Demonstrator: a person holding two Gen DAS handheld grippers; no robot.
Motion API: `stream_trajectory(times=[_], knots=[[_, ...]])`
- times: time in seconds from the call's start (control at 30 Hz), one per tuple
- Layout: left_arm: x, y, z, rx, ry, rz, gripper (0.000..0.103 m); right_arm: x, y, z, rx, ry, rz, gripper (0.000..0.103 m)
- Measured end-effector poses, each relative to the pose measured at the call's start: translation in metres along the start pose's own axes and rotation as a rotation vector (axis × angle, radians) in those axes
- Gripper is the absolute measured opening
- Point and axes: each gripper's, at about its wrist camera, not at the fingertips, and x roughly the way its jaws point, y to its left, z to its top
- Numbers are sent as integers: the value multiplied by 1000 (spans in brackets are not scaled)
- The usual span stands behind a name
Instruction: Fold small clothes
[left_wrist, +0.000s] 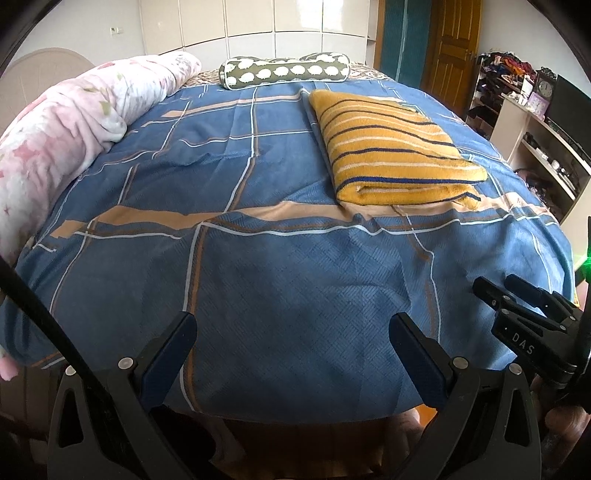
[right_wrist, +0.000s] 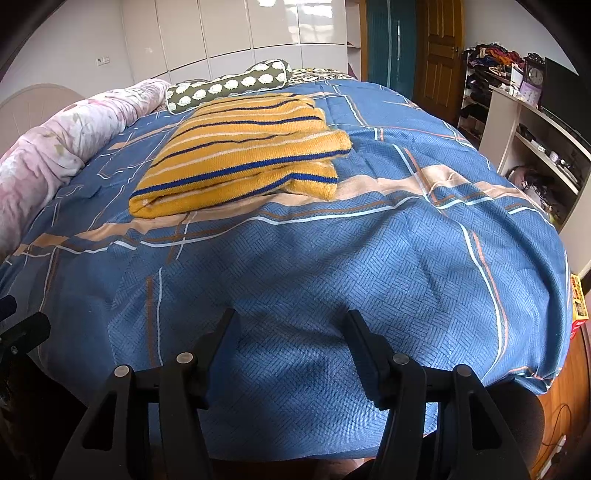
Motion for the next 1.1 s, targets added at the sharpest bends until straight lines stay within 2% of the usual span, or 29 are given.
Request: stream_trajectory(times=[1.1], knots=[[13, 4, -4, -21, 47, -8, 103, 2, 1, 1, -7, -10, -10, 67]])
